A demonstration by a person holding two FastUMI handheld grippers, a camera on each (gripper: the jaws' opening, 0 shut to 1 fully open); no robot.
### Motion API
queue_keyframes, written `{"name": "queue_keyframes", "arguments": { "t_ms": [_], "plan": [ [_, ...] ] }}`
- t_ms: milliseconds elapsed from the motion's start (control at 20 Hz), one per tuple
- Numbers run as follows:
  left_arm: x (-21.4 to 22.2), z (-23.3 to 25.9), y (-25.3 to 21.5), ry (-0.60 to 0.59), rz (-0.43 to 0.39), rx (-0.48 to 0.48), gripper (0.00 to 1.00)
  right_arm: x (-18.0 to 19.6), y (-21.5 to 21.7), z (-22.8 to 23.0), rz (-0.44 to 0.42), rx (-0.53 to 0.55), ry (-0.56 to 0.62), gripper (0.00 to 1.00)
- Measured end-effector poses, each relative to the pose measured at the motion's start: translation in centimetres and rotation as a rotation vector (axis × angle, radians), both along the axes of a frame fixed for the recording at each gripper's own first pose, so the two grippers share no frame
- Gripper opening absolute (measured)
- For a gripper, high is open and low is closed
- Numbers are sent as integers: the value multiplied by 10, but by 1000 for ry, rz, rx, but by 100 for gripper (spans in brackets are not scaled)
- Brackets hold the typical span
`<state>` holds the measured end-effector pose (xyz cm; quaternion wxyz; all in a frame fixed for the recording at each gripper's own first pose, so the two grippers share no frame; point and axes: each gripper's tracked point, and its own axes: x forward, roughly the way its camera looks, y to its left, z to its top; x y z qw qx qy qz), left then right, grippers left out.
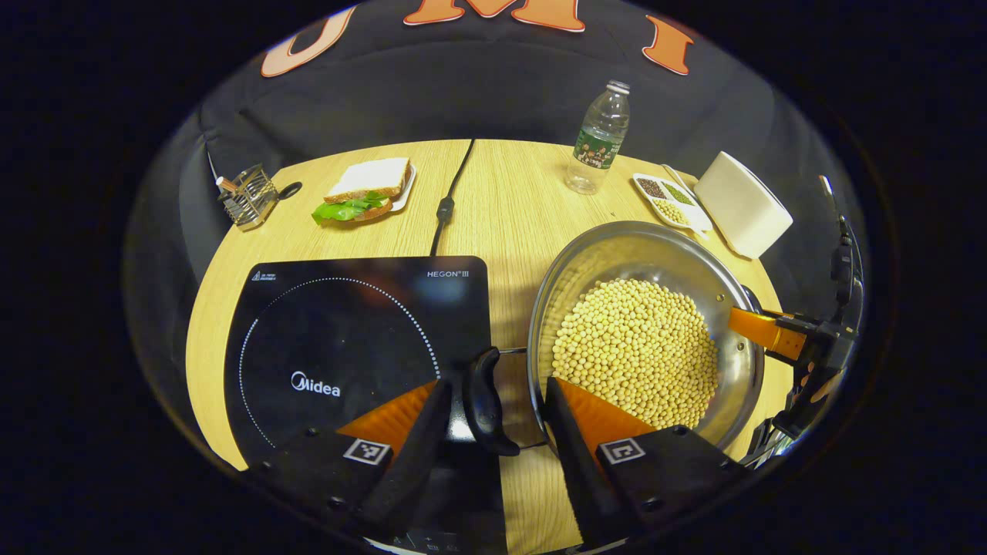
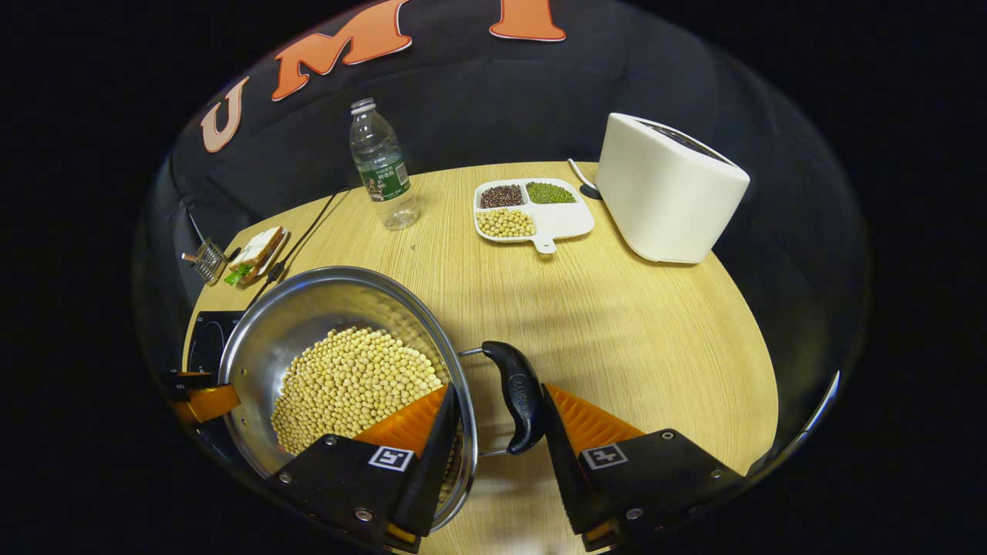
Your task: First push the handle of the pot to place it horizontally, then grasp the pot with both hands and set it on the induction cooktop.
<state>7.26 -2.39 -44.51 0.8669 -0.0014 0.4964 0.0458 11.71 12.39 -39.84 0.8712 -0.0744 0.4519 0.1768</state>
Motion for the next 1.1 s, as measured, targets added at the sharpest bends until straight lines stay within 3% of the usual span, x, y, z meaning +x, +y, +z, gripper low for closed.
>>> {"name": "queue_keyframes", "arguments": {
  "t_ms": [50,150,250,400,700,1100],
  "plan": [
    [-4,2,-2,18,16,-7,66,-1,0,-1,-3,1,3,65],
    [-3,-3,-3,52,59,-51,60,-2,-2,1,-15,5,10,62],
    [-4,-4,-8,58,51,-62,54,-3,-4,0,-18,10,-5,58],
    [-11,-3,-16,72,57,-63,53,-11,-17,2,-42,19,16,52],
    [-11,15,-20,58,39,-62,54,-21,-26,16,-92,41,32,50],
    [-16,67,14,25,32,-72,54,-43,9,60,-110,79,17,50]
  ]
}}
